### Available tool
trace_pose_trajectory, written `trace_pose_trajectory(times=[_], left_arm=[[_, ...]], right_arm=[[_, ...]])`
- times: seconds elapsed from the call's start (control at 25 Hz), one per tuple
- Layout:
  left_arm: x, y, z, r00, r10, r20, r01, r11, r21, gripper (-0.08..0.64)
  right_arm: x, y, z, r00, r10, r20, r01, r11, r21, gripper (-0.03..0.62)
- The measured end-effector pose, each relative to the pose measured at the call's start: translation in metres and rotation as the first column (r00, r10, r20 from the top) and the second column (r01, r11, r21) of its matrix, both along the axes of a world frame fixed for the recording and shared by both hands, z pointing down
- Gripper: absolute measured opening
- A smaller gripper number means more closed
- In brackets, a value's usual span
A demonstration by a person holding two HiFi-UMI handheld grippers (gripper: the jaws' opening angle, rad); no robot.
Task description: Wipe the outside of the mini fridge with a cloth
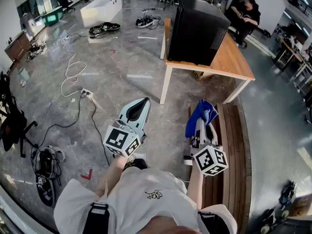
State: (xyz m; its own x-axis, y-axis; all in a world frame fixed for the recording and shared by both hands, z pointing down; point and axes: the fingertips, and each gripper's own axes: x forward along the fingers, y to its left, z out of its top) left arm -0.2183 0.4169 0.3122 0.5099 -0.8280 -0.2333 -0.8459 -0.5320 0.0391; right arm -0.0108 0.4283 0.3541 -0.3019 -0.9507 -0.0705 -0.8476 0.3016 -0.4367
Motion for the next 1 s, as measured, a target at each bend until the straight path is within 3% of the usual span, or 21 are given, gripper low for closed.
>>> trace_pose_trajectory(times=[0.56,0.76,1.0], left_arm=[[-0.019,-0.028,0.024,0.999,-0.034,-0.006,0.033,0.996,-0.084,0.005],[-0.011,-0.078,0.029,0.999,-0.014,-0.029,0.012,0.996,-0.094,0.005],[0.037,-0.177,0.033,0.998,0.053,-0.039,-0.055,0.996,-0.075,0.005]], right_arm=[[0.009,-0.037,0.029,0.998,0.025,0.062,-0.02,0.997,-0.08,0.061],[0.021,-0.074,0.026,0.998,0.048,0.049,-0.044,0.997,-0.068,0.061],[0.072,-0.158,0.028,0.993,0.118,0.028,-0.116,0.991,-0.062,0.061]])
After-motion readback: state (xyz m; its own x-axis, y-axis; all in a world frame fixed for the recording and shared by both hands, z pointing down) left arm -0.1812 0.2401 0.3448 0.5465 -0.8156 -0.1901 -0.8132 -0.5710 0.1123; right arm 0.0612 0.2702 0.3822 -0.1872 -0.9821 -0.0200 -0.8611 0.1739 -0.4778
